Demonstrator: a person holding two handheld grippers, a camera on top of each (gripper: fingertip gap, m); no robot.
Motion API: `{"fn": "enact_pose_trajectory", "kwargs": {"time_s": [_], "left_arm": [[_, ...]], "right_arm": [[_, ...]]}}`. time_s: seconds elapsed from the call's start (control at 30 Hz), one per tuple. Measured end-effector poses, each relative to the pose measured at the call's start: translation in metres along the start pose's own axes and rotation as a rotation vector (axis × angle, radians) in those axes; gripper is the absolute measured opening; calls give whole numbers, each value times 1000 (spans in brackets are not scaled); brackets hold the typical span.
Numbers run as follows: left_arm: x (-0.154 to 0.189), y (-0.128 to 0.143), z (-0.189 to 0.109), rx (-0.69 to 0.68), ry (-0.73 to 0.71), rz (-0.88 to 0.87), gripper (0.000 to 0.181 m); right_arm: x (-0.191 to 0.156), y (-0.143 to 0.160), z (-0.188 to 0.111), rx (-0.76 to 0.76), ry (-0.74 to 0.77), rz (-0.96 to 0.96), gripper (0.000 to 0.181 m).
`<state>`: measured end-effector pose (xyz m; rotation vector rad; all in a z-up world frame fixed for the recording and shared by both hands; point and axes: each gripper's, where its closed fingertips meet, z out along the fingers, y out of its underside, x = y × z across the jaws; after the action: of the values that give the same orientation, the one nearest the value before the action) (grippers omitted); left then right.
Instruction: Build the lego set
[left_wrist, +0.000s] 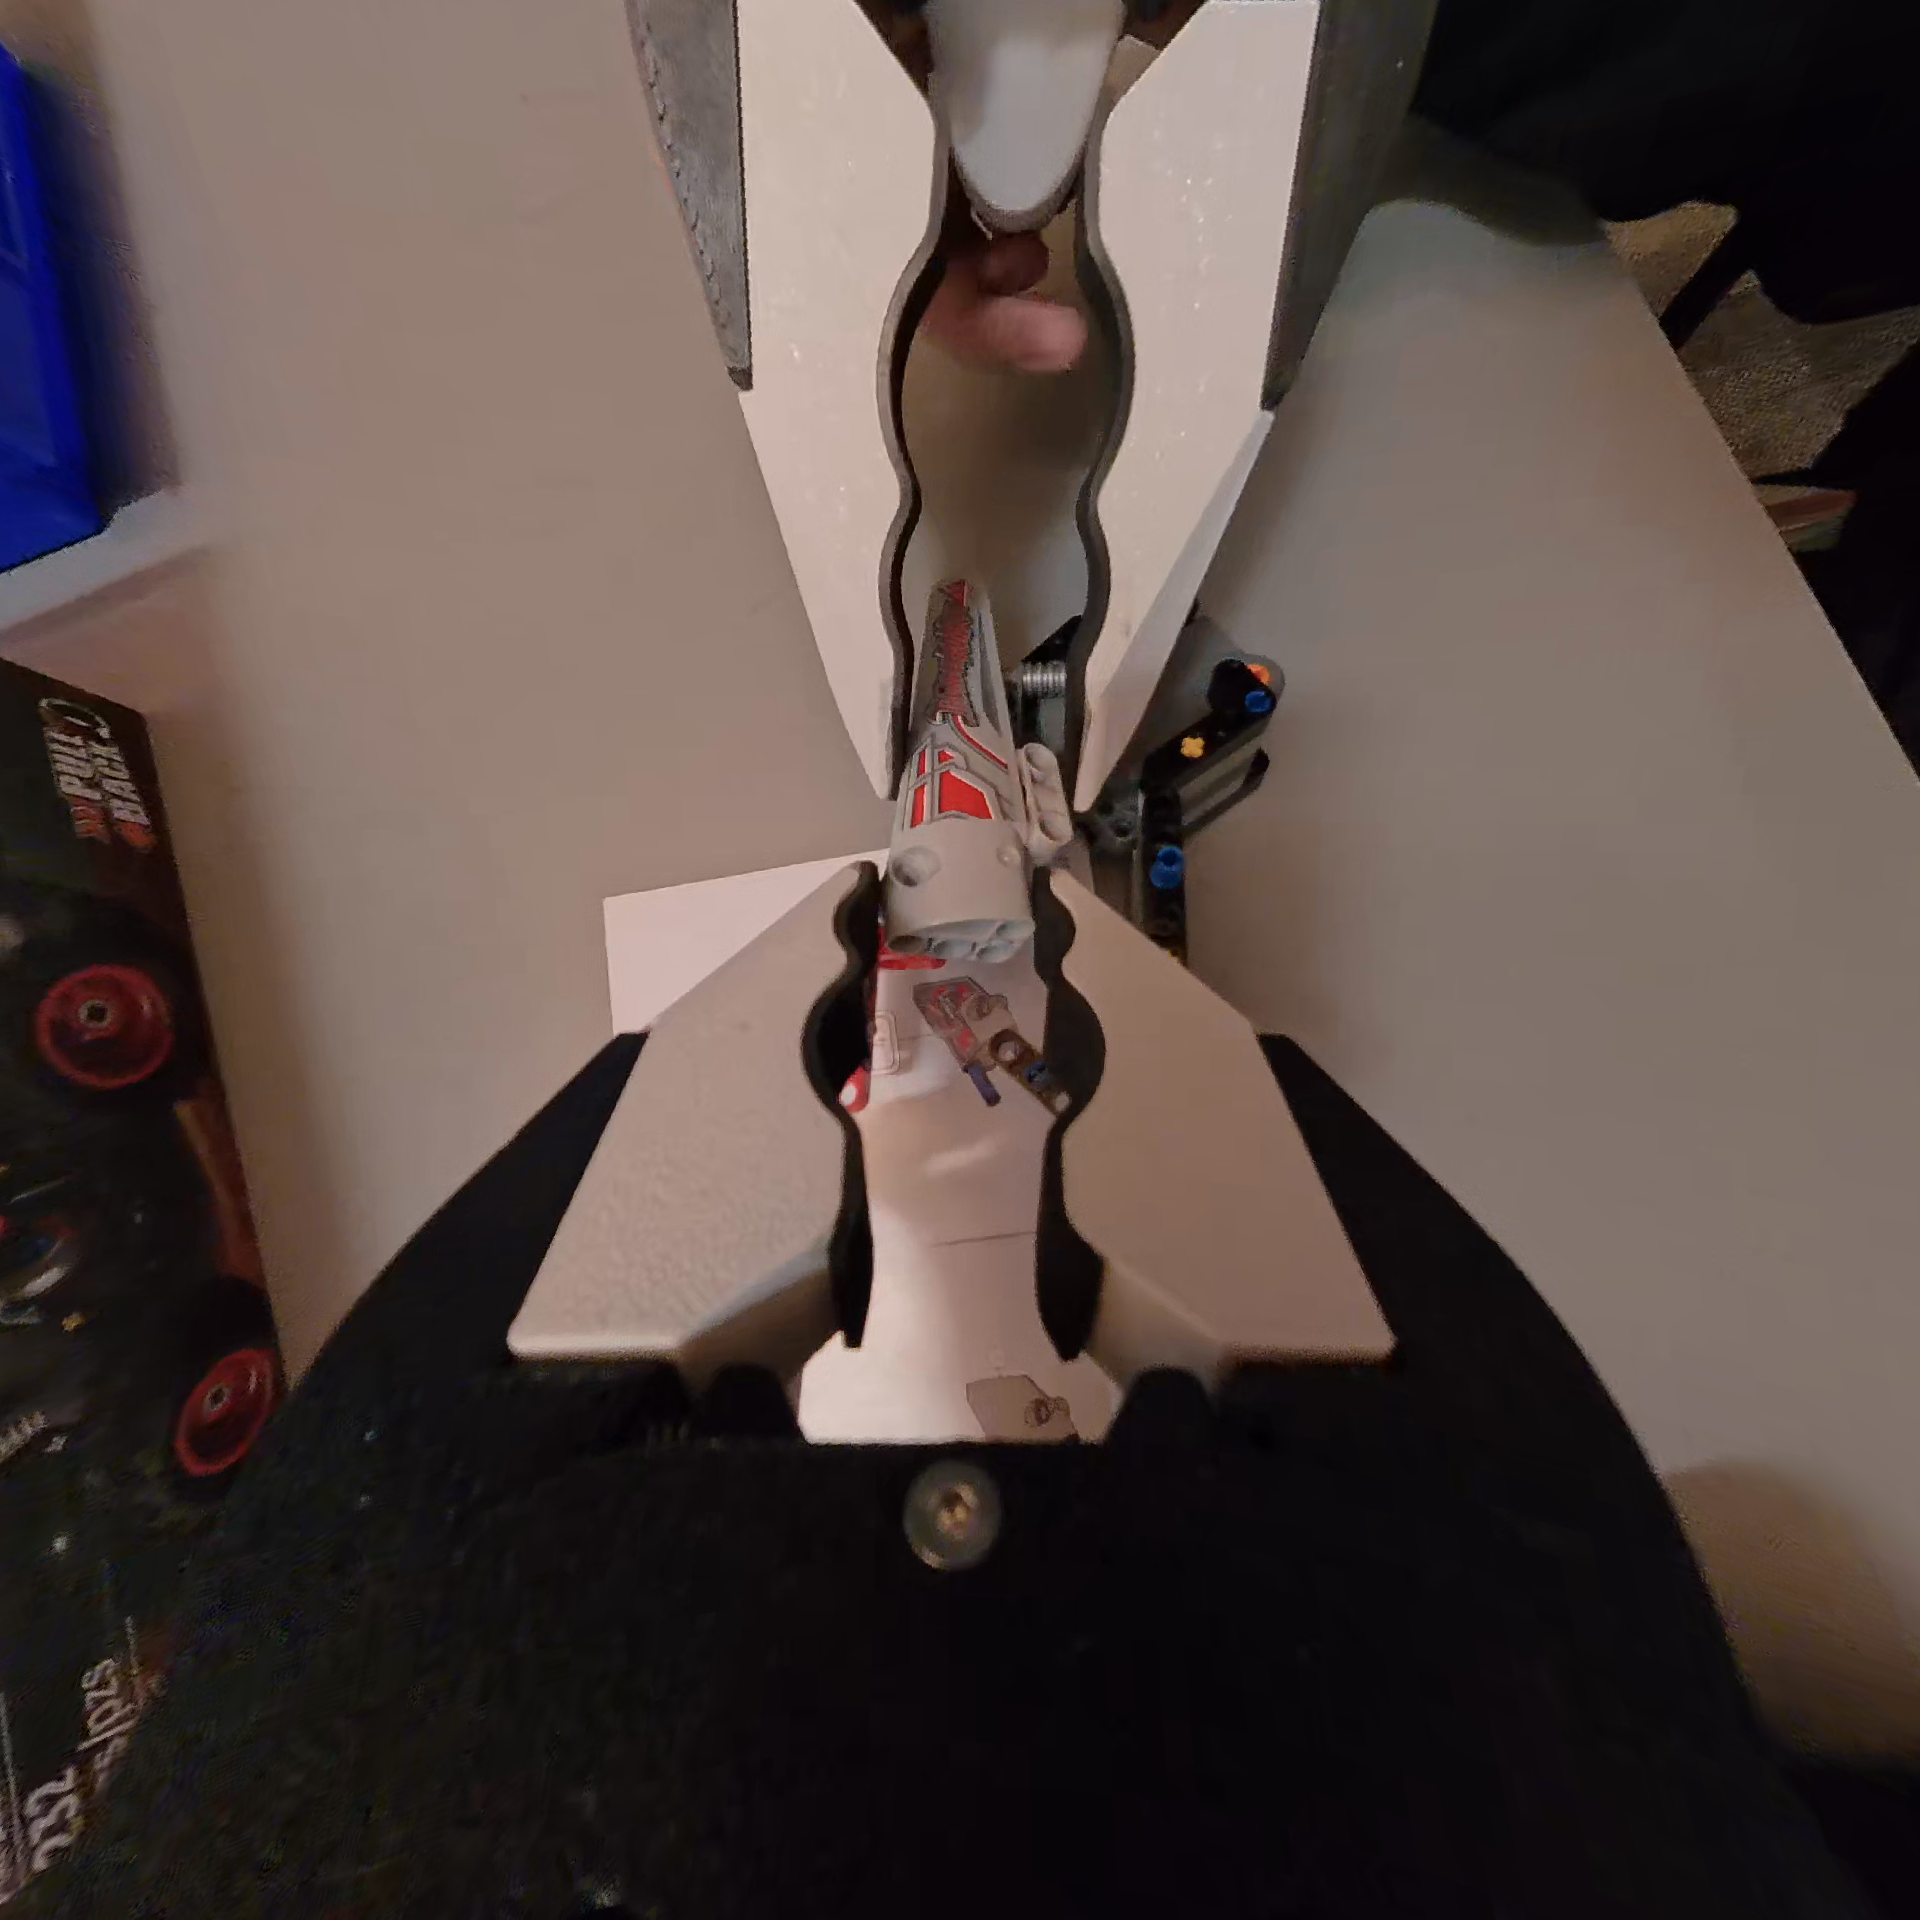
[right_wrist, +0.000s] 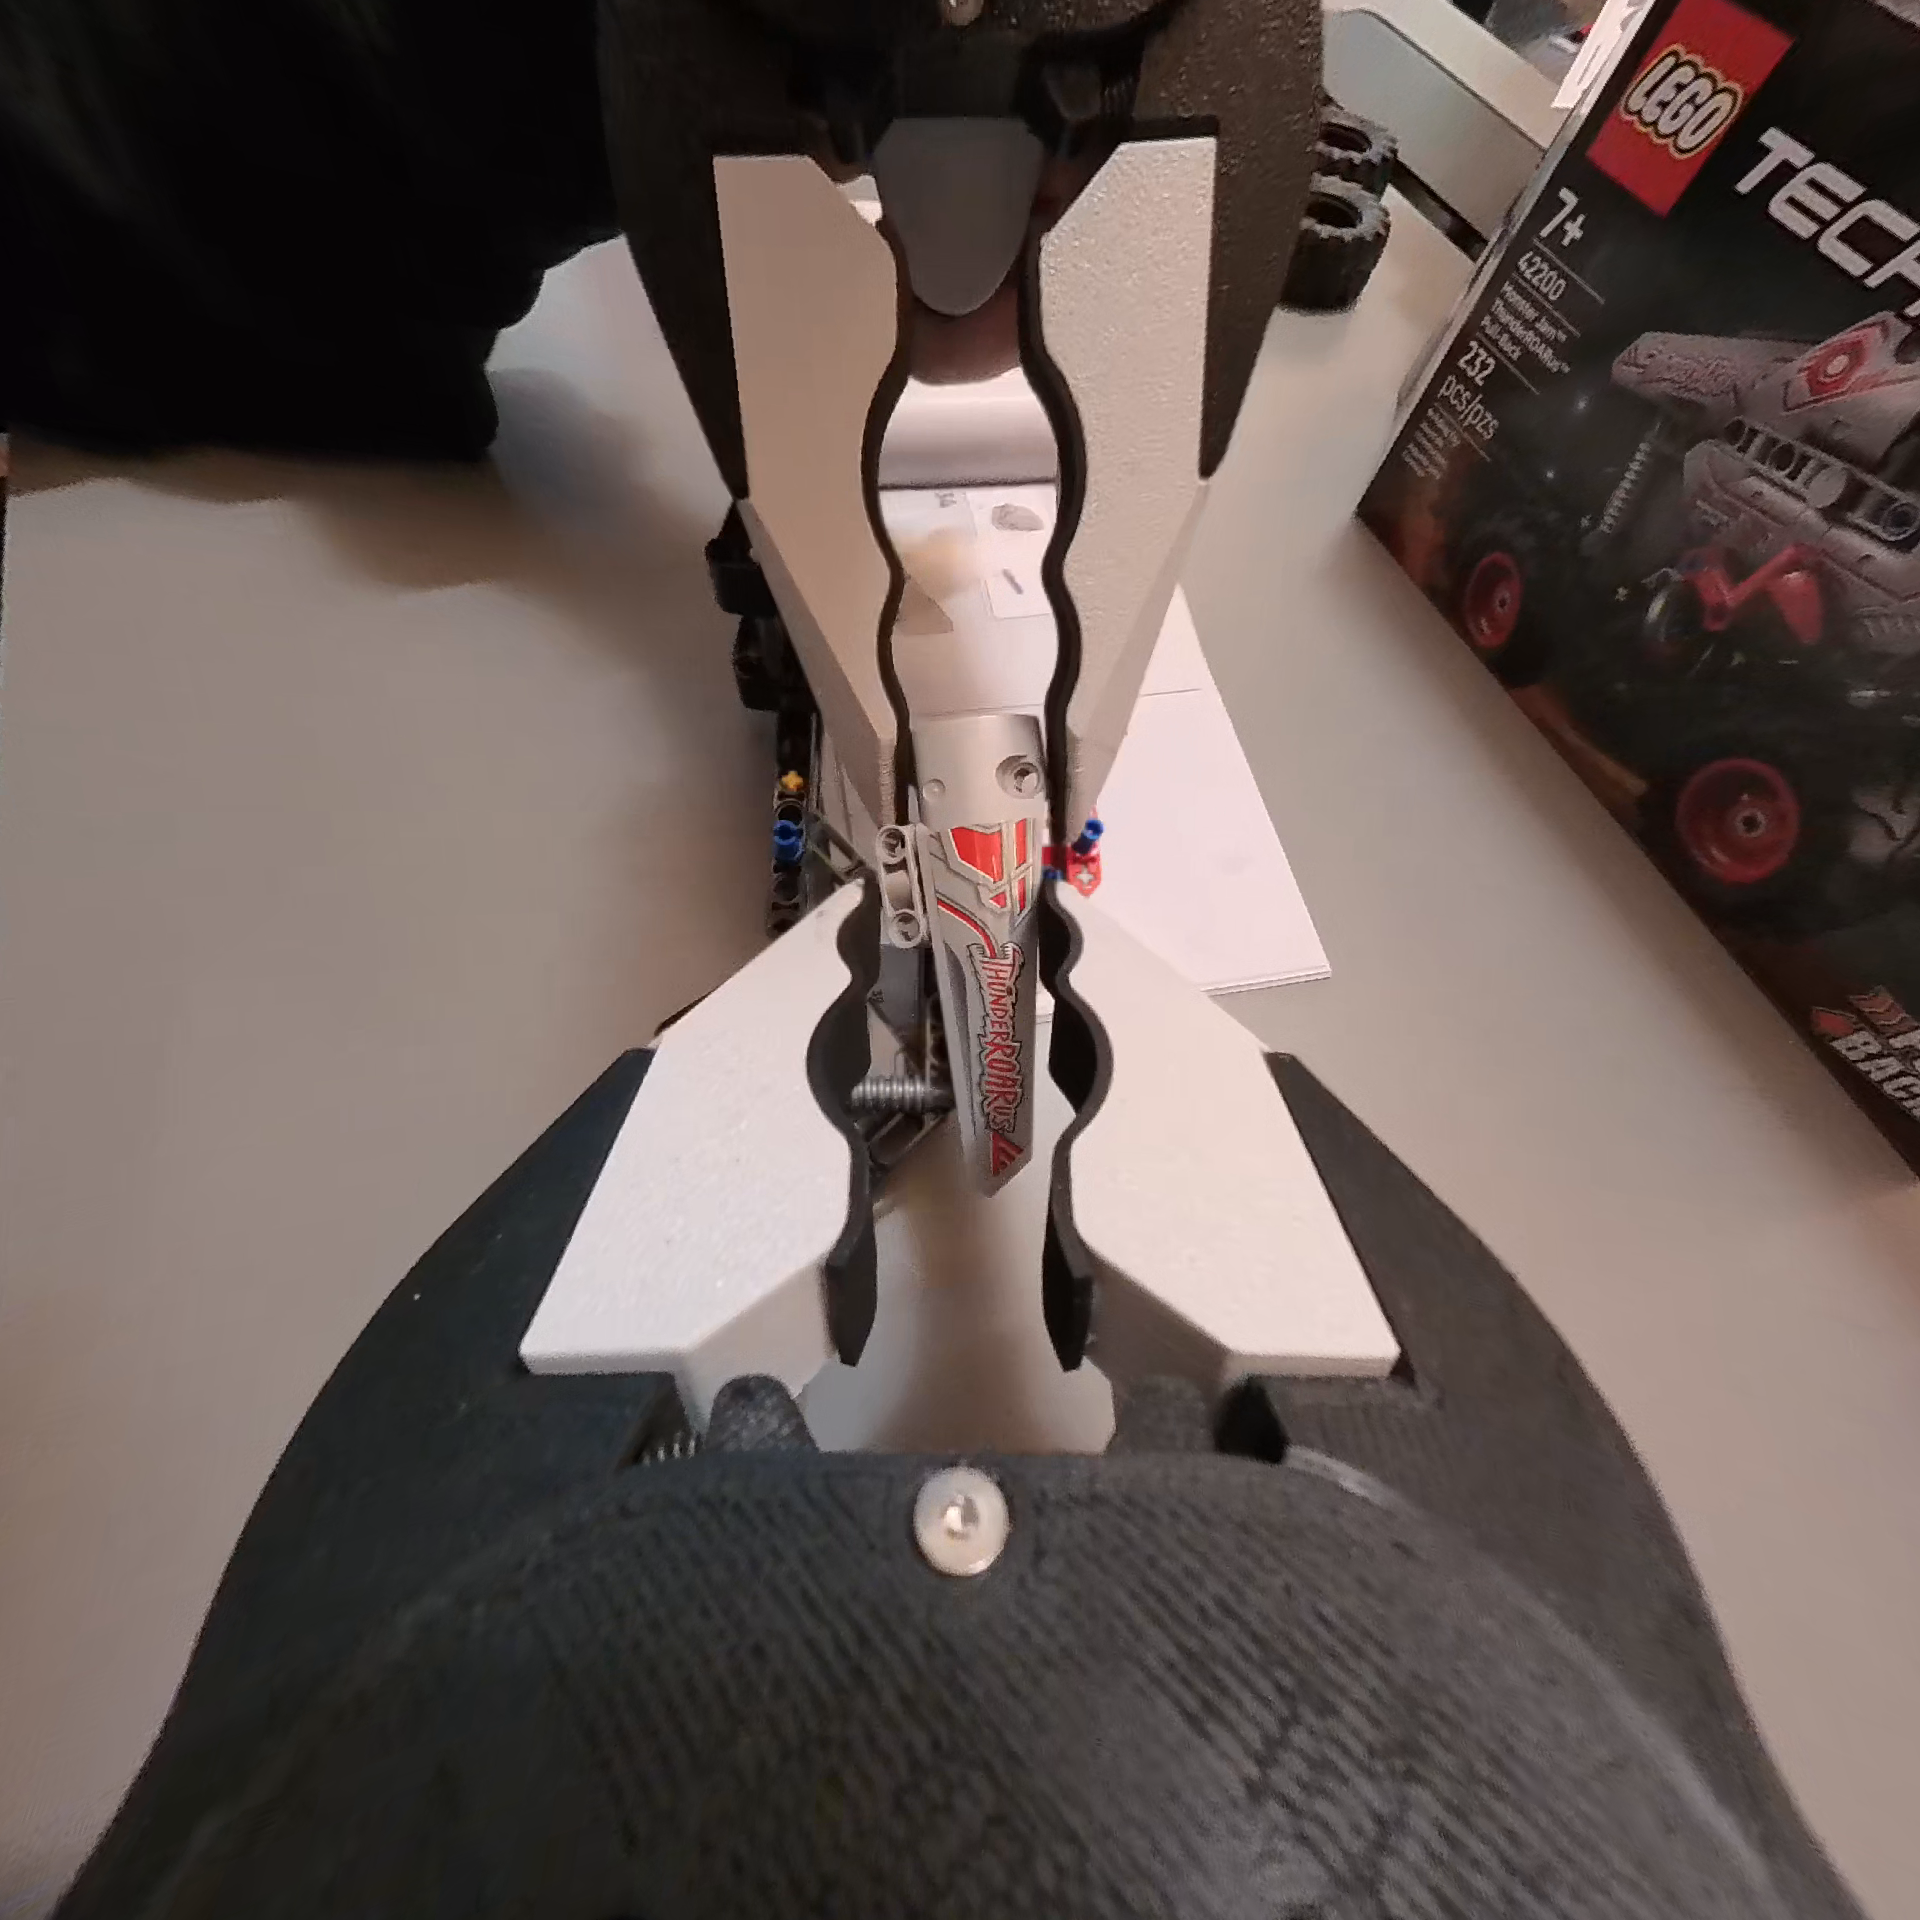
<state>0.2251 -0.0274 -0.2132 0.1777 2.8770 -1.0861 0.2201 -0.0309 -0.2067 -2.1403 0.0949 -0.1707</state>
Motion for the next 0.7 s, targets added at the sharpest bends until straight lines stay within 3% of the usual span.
{"fn": "enact_pose_trajectory", "kwargs": {"time_s": [0.23,0.7], "left_arm": [[0,-1,0,19,-54,10,26],[0,-1,2,58,-15,-67,25]], "right_arm": [[0,0,0,2,0,-20,28],[-2,-5,-6,61,-57,37,27]]}}
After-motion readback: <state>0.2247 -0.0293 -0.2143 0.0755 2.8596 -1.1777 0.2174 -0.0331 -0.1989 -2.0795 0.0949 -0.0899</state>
